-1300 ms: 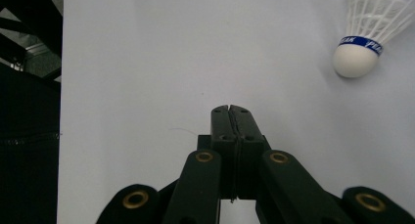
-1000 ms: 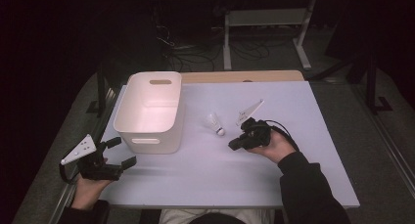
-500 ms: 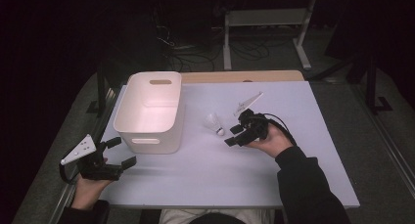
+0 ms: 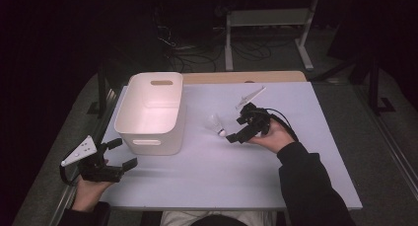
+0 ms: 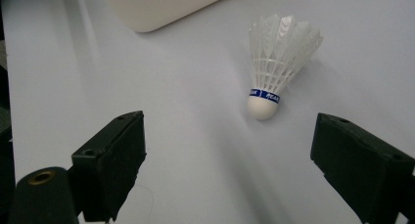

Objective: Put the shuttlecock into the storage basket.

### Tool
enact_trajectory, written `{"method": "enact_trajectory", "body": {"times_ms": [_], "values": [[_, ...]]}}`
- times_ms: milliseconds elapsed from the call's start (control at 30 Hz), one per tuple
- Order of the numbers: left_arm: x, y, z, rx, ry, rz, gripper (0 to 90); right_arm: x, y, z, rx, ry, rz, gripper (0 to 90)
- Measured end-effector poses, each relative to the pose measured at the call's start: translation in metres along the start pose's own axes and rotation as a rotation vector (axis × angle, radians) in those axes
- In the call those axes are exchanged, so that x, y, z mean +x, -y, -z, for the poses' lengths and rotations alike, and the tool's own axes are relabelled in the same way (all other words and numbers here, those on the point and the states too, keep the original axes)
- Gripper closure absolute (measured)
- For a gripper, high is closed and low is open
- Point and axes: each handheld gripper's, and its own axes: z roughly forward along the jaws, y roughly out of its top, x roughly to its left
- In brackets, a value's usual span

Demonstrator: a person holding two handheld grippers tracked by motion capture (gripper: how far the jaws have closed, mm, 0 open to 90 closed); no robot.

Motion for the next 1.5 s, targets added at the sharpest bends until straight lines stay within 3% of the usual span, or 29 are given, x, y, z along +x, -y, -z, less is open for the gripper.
{"method": "enact_trajectory", "body": {"times_ms": [133, 300, 633, 1033, 1500], "values": [[0.000, 0.000, 0.000, 0.001, 0.001, 0.000, 0.0, 0.000, -0.004, 0.000, 0.002, 0.002, 0.010, 3.4], [0.000, 0.000, 0.000, 0.000, 0.001, -0.002, 0.0, -0.002, -0.011, -0.001, 0.008, 0.011, 0.010, 0.2], [0.000, 0.000, 0.000, -0.001, 0.003, -0.002, 0.0, -0.007, -0.025, -0.006, 0.021, 0.034, -0.007, 0.2], [0.000, 0.000, 0.000, -0.003, 0.003, -0.002, 0.0, -0.017, -0.029, -0.010, -0.006, 0.054, -0.045, 0.4], [0.000, 0.000, 0.000, -0.003, 0.004, -0.001, 0.0, -0.022, -0.030, -0.026, 0.029, 0.061, -0.061, 0.4]]}}
